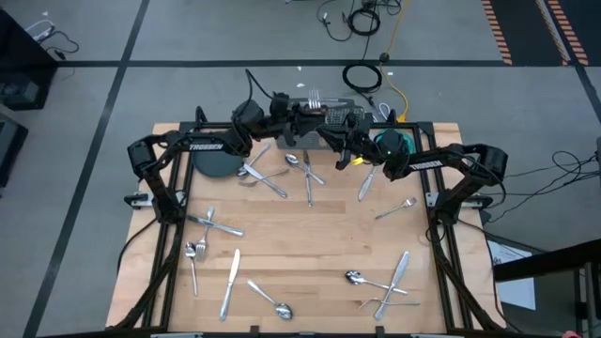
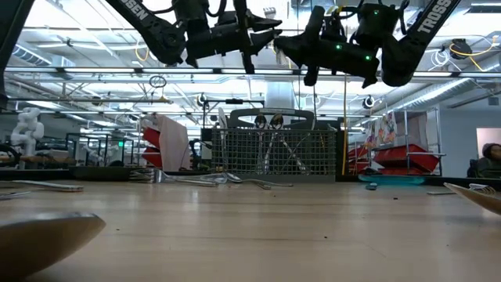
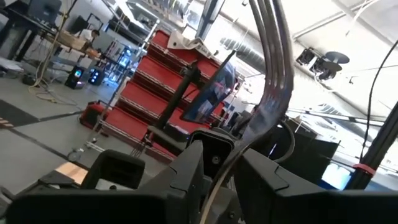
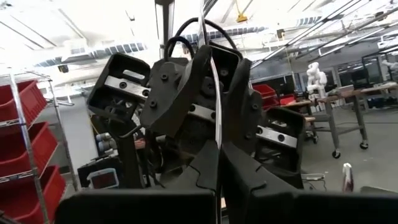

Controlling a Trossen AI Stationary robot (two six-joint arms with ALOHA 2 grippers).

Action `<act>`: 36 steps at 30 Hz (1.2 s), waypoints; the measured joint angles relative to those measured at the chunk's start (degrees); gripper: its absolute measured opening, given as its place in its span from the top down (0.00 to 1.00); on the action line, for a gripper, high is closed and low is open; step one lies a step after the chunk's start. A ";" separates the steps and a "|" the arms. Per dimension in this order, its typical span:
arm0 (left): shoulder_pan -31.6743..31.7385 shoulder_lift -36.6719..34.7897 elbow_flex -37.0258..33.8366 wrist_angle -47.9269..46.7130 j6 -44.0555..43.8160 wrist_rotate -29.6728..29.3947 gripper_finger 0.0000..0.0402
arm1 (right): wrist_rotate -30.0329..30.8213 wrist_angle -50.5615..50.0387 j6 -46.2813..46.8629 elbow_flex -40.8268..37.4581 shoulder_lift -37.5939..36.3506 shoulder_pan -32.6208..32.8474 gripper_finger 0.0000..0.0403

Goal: Sort silverware
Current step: Put the fork into the silverware basket

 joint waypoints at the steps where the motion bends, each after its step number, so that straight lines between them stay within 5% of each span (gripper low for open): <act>1: 0.00 0.00 0.00 -0.08 0.10 -0.46 0.80 | 0.12 0.03 0.00 0.00 0.00 -0.04 1.00; 7: 0.33 0.00 0.00 -0.40 2.49 -1.93 0.97 | 0.30 0.98 0.68 0.00 0.00 -0.43 1.00; 19: 1.37 0.00 0.00 -2.09 4.88 -11.34 0.98 | 2.26 0.75 4.00 0.00 0.00 -3.54 0.95; 29: -0.26 0.00 0.00 -8.68 30.14 -28.76 0.98 | 0.99 0.68 7.32 -0.02 -2.09 -8.77 0.75; 36: -5.99 0.66 0.00 -8.58 42.44 -40.15 0.98 | 3.32 -12.07 -1.25 -0.02 -11.50 -10.57 0.76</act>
